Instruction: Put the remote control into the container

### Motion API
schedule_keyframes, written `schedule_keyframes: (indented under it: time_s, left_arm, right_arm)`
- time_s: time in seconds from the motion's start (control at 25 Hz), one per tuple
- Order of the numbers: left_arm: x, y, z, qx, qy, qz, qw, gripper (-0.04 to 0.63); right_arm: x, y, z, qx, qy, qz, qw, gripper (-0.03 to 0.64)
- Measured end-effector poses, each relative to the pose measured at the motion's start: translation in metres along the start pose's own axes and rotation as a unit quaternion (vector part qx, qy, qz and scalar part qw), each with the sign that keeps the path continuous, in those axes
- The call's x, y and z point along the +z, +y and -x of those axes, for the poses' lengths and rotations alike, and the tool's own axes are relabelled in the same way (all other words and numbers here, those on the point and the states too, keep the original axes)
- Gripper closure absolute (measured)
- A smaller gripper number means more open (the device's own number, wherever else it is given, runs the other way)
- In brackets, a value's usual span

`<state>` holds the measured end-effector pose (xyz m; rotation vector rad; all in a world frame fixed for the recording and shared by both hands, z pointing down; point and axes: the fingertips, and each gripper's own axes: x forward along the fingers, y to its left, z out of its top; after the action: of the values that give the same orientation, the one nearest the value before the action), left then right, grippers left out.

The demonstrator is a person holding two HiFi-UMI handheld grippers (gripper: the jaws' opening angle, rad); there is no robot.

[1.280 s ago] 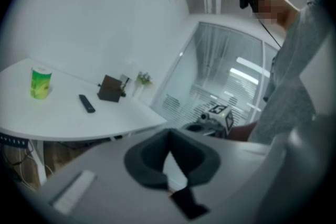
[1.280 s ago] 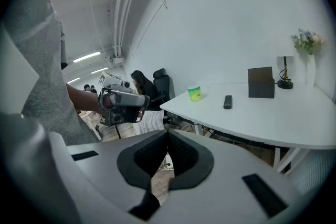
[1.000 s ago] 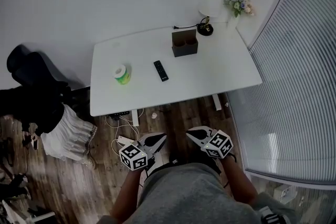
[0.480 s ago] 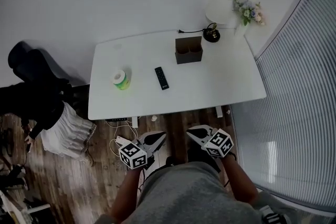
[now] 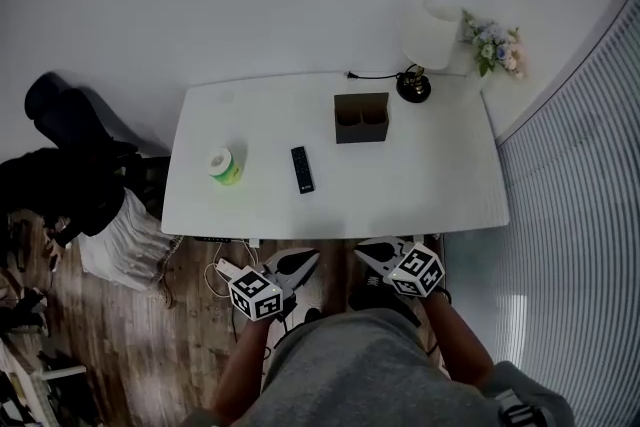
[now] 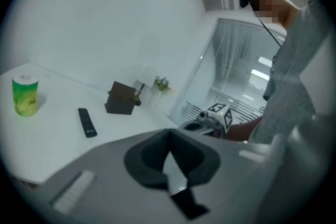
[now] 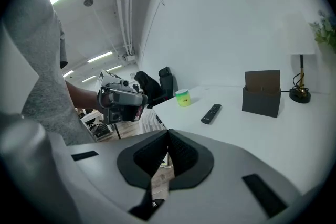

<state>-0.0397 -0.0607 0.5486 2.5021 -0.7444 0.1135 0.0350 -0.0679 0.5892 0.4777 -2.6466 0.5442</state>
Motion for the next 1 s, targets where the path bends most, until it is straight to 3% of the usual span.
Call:
schedule_keyframes:
  time_s: [0.28, 0.6, 0.8, 1.0]
  left_arm:
    - [0.020, 0.007, -0.037, 0.050, -0.020, 0.008, 0.9985, 0.597]
    - [0.044, 0.022, -0.069, 0.139, -0.055, 0.009, 0.9888, 0.597]
    - [0.041, 0.038, -0.080, 0.196, -0.033, 0.013, 0.9800, 0.597]
    - [0.033, 0.067, -0.089, 0.260, 0.006, 0.034, 0.9651, 0.598]
  right_arm:
    - [0.006, -0.037, 0.019, 0.039, 0.010, 0.012, 0.999, 0.600]
    - [-0.002, -0.084, 0.041, 0.072, 0.021, 0.012, 0.997, 0.600]
    - [-0.005, -0.100, 0.048, 0.087, 0.025, 0.015, 0.996, 0.600]
    - [-0.008, -0.107, 0.054, 0.090, 0.021, 0.008, 0.996, 0.600]
